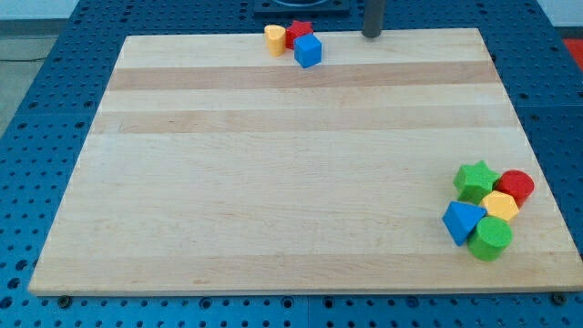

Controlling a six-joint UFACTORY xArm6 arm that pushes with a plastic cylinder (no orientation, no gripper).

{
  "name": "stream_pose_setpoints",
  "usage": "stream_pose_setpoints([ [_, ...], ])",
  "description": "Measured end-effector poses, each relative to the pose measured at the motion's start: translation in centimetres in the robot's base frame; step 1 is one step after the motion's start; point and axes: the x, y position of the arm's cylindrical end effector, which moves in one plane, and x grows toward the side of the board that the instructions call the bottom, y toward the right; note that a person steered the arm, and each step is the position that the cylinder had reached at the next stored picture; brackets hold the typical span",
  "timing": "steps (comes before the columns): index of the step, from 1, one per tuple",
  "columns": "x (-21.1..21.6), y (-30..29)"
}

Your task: Drag the blue cube into the green star

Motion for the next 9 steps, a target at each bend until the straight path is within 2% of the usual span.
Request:
stream_pose_setpoints([
  [2, 0.1, -5.9],
  [4, 1.2, -9.3],
  [7, 9.5, -12.2],
  [9, 13.9, -16.6],
])
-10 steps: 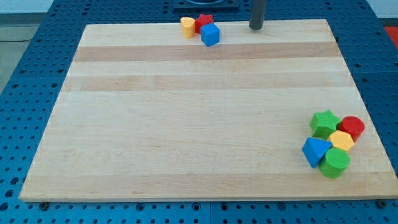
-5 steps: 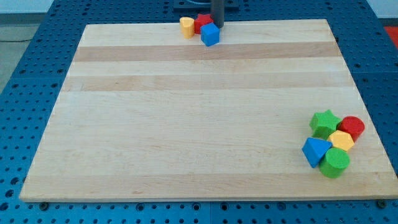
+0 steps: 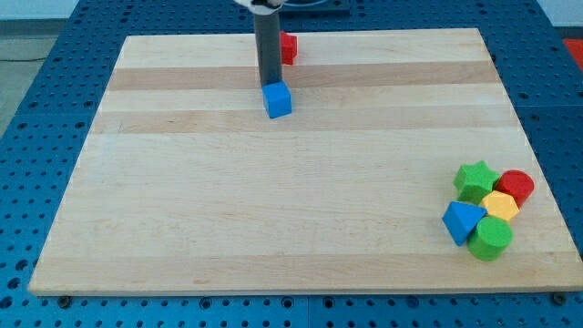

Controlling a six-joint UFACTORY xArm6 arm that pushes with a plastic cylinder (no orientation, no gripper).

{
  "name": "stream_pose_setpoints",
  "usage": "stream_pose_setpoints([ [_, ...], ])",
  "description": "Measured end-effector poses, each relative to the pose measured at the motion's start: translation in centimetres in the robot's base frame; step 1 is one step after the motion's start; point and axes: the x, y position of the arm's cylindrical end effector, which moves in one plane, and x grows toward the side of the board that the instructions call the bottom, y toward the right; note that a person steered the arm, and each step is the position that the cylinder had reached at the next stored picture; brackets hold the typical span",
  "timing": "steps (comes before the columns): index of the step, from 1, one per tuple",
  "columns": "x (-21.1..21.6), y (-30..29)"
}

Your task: Drag the blue cube into the green star

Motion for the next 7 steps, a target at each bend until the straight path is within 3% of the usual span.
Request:
stream_pose_setpoints([
  [3, 12.8, -0.1],
  [5, 10.5, -2.3],
  [7, 9.5, 1.5],
])
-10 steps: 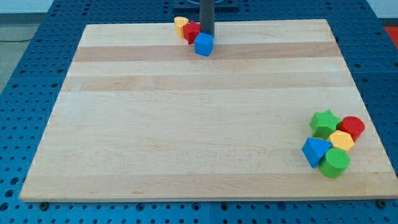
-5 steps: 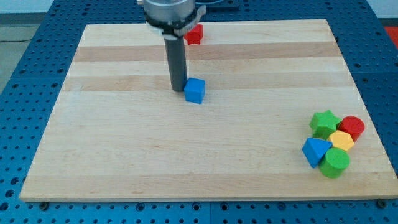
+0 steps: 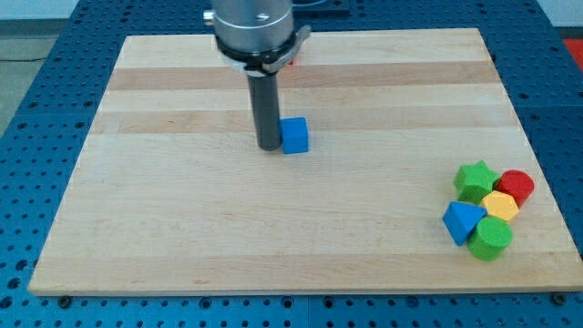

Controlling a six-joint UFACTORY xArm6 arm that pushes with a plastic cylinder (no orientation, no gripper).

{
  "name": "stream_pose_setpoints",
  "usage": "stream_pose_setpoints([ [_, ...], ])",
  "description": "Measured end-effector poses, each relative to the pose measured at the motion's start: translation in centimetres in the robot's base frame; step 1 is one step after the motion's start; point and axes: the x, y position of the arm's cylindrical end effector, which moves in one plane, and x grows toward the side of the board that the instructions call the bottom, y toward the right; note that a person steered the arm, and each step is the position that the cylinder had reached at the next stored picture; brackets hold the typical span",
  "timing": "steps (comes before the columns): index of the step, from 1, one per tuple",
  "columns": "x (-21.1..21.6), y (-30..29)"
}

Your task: Drag the blue cube into the green star

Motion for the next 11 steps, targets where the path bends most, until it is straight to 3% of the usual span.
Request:
stream_pose_setpoints([
  [2, -4.0, 4.4],
  [5, 3.8, 12.2],
  [11, 5.1, 18.4],
])
